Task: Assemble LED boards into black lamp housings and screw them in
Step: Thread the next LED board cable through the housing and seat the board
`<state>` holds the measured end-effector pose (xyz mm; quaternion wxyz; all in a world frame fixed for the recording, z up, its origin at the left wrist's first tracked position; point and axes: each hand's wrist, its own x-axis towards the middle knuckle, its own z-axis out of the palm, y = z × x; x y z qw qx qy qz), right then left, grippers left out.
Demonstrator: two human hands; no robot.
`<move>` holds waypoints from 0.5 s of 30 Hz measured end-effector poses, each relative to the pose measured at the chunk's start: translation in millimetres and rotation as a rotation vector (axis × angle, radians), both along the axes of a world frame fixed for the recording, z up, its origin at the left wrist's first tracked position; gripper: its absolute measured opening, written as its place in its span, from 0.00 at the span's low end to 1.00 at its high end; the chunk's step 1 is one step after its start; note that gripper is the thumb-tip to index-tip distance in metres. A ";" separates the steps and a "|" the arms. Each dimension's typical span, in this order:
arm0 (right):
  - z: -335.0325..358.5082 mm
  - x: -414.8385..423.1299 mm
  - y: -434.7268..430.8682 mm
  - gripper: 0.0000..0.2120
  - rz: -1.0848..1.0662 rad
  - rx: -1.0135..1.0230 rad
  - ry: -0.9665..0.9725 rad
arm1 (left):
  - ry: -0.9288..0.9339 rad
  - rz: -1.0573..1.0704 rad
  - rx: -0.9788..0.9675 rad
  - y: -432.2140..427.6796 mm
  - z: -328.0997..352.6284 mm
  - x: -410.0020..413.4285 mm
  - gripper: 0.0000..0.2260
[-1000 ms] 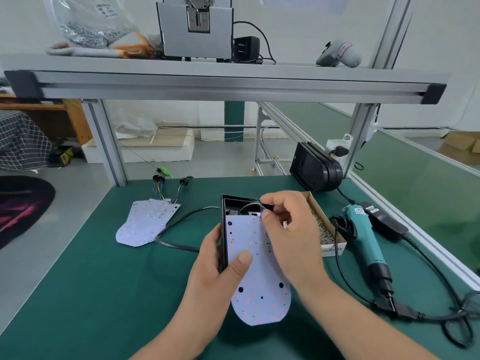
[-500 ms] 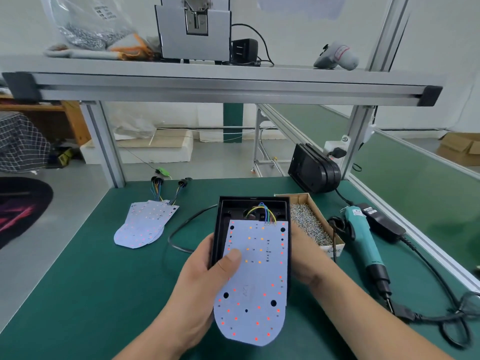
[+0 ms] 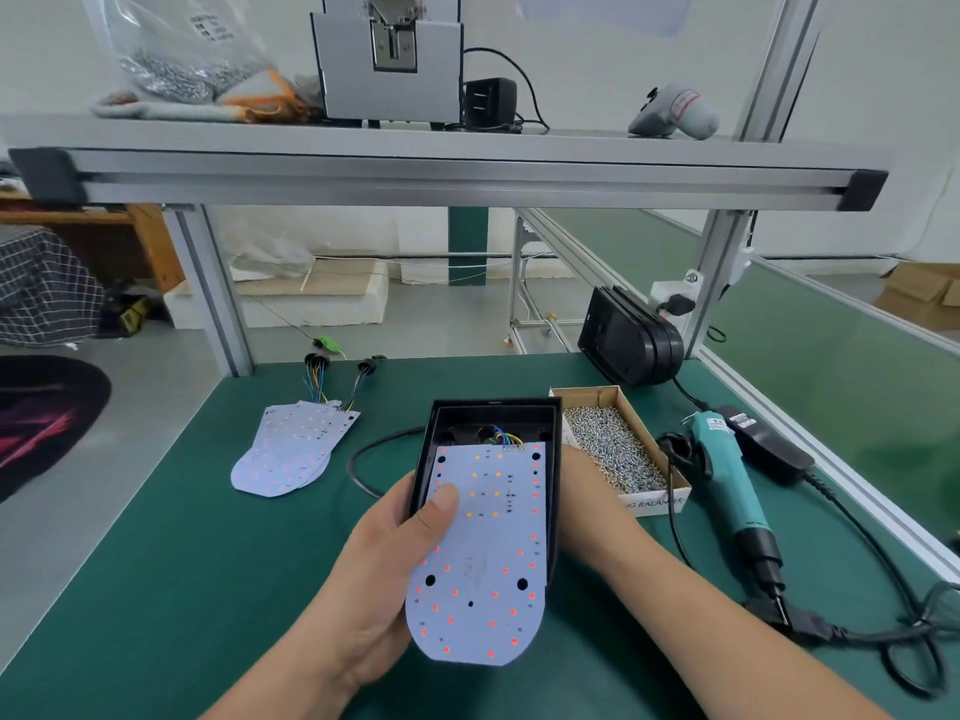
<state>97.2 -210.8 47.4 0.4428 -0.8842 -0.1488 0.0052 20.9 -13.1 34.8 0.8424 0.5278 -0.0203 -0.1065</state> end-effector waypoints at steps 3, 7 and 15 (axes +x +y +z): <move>4.5 -0.3 1.3 0.09 0.008 -0.077 -0.108 | -0.018 0.017 0.038 1.2 -1.6 2.0 0.20; 6.7 -0.3 -4.3 0.21 0.007 0.103 -0.175 | -0.033 0.124 0.092 -0.6 -3.5 3.7 0.22; 24.2 -14.4 -24.5 0.13 0.086 0.062 -0.709 | -0.018 0.276 0.147 -1.7 -9.9 8.9 0.14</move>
